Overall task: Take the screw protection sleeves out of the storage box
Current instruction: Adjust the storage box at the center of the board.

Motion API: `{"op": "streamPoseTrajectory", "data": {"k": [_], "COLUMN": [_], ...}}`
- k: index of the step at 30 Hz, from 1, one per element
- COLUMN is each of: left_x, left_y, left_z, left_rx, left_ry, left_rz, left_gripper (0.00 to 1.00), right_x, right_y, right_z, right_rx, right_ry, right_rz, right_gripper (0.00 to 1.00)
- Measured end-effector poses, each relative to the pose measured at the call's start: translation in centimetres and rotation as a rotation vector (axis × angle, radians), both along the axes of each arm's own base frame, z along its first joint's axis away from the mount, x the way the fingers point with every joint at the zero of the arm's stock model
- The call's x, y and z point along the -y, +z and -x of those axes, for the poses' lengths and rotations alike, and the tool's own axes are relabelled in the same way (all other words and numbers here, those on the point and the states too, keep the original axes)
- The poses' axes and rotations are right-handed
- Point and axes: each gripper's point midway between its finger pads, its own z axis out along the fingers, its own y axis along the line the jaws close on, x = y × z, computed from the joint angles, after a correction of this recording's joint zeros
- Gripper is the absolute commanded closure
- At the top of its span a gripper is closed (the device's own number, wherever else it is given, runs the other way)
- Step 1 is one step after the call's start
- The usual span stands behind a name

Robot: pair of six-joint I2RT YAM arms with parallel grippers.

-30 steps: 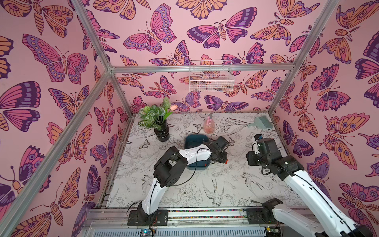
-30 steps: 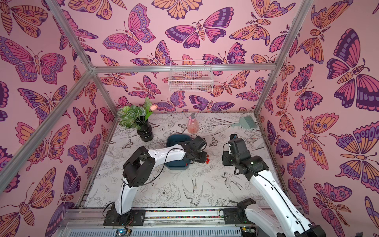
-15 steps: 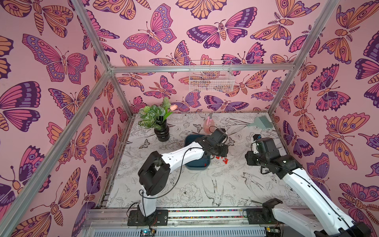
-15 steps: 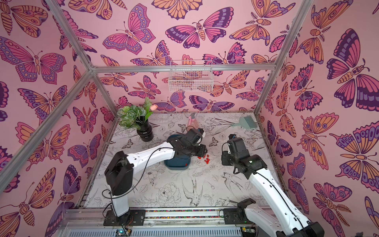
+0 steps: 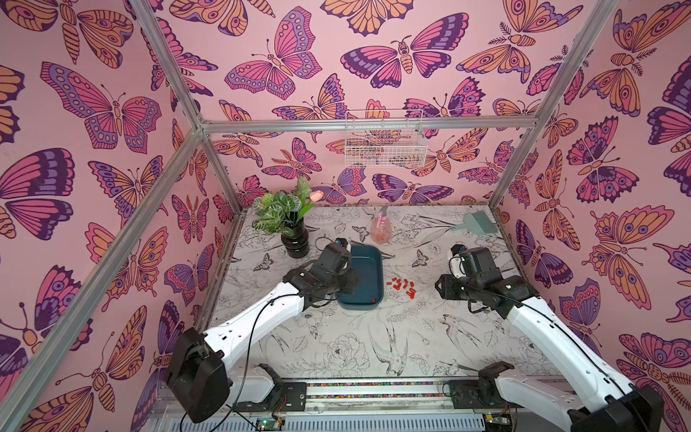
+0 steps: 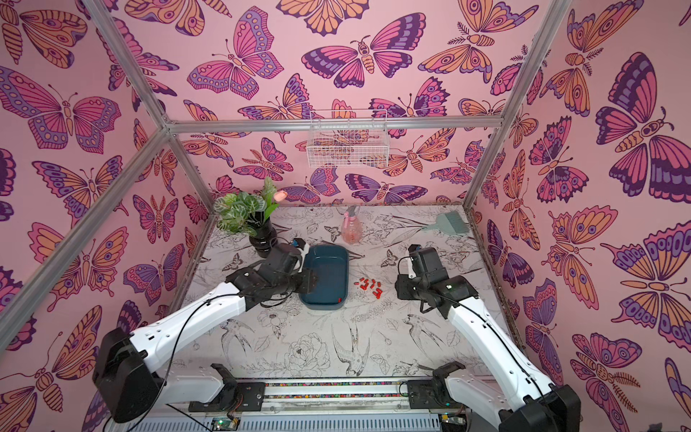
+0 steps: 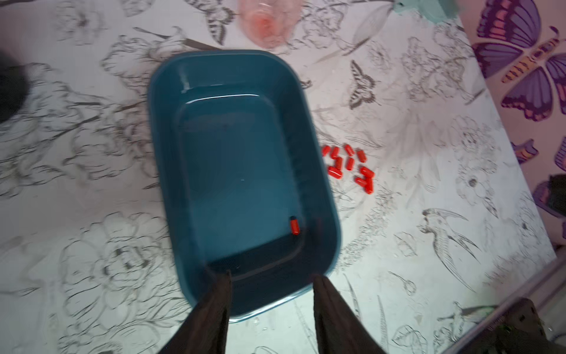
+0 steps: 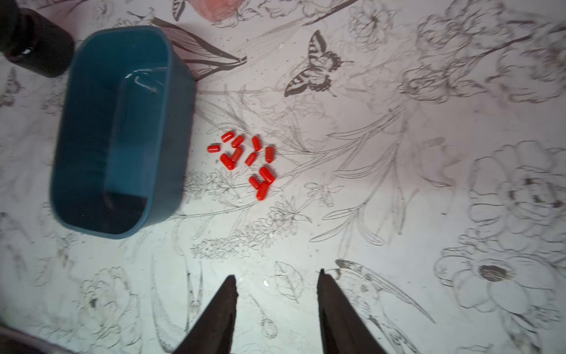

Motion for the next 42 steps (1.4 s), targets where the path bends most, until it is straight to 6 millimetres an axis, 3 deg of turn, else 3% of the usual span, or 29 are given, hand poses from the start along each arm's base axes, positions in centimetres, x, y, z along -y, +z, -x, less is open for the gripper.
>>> {"op": "streamPoseTrajectory", "data": {"k": [2,8,13,17,22,25,33,42], "left_x": [-1.9,-4.0,-4.6,-4.4,-4.4,-3.9,-2.0,-1.8], "left_y": [-0.1,-2.0,-4.2,-7.0,-10.2,-11.0,-10.5,-10.1], "left_z": [-0.1,-0.1,-0.4,-1.0,-1.5,-2.3,-4.6,-5.1], "left_rx": [-0.003,-0.045,-0.094,-0.157,-0.242,-0.266,-0.256,-0.248], "left_ry": [0.041,0.091,0.112,0.114,0.114,0.104,0.058,0.040], "left_rz": [-0.001,-0.016,-0.032,-0.052,-0.076,-0.079,-0.056,-0.070], "left_gripper": [0.46,0.44,0.46,0.47,0.51,0.57,0.71,0.84], "right_x": [-1.1,-5.6,-9.9,-11.7,-12.0,-12.0,-11.2,-10.6], "right_y": [-0.5,-2.8,-1.0,0.6,0.7,0.7,0.6,0.3], "right_z": [-0.3,-0.2,-1.1,-1.7,-1.8,-1.8,-1.4,-1.0], "right_rx": [-0.030,-0.133,-0.108,-0.075,-0.067,-0.067,-0.061,-0.071], "right_ry": [0.017,0.102,0.171,0.193,0.186,0.185,0.176,0.177], "right_rz": [-0.039,-0.042,-0.063,-0.089,-0.100,-0.100,-0.077,-0.051], "right_gripper": [0.52,0.55,0.56,0.56,0.58,0.58,0.58,0.58]}}
